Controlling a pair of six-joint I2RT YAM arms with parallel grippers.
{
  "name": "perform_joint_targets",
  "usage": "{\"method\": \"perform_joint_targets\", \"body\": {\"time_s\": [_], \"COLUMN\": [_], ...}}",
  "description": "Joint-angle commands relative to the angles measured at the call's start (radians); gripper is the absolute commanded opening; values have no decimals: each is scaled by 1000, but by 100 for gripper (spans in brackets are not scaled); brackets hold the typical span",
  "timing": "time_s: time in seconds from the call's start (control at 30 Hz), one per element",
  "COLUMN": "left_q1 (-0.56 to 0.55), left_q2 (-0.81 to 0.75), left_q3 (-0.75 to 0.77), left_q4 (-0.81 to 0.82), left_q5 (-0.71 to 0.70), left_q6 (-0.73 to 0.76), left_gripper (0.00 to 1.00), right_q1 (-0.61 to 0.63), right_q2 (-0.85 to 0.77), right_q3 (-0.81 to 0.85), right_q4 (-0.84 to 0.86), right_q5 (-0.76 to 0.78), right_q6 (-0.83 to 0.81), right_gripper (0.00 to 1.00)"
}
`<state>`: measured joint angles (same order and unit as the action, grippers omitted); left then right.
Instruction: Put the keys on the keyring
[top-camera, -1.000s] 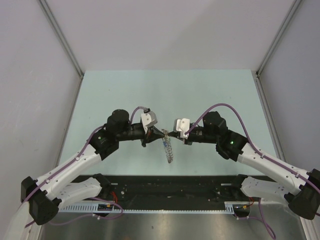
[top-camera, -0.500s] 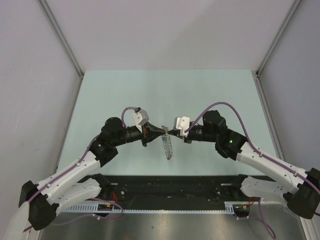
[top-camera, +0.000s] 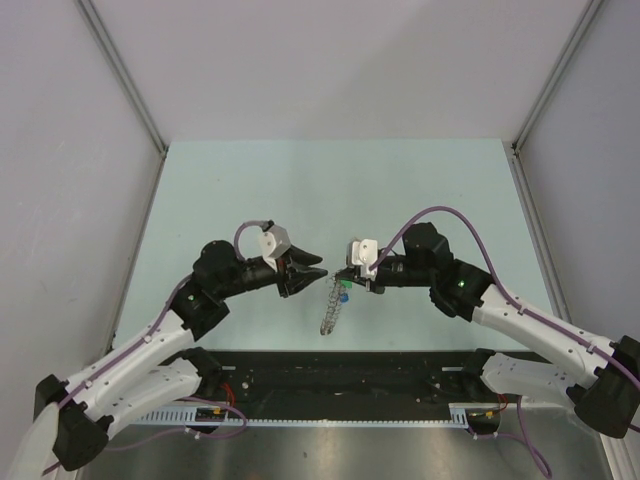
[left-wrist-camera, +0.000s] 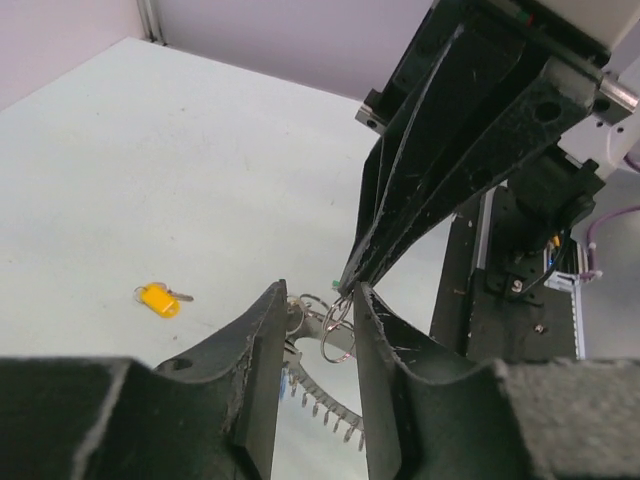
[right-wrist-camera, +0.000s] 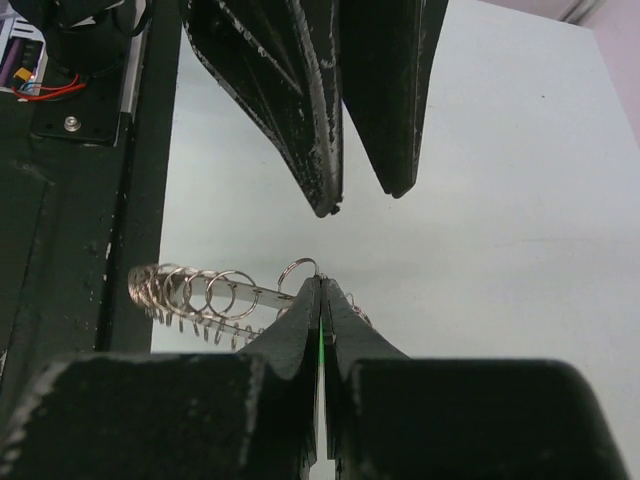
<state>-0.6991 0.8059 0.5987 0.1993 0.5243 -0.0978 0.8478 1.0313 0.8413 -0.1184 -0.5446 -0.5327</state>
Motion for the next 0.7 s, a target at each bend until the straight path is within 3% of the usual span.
{"method": "perform_joint_targets", "body": {"time_s": [0.0,0.1,0.27,0.67], "left_q1": [15,16,24,27], "left_q2": [1,36,125,318], "left_q3": [81,149,259,351], "left_q4": [-150,-283,-483,-540], "left_q5": [83,158,212,313], "left_q6": [136,254,421,483], "left_gripper": [42,49,46,33], "right_q1": [4,4,4,7], "right_q2": [-24,-17,-13,-14], "right_q3": [15,27,38,42], "right_q4": [33,2,-18,-33], "right_q5": [-38,-48,-69,-83], "right_q6": [-19,-29,-38,-44], "right_gripper": [0,0,0,0]}}
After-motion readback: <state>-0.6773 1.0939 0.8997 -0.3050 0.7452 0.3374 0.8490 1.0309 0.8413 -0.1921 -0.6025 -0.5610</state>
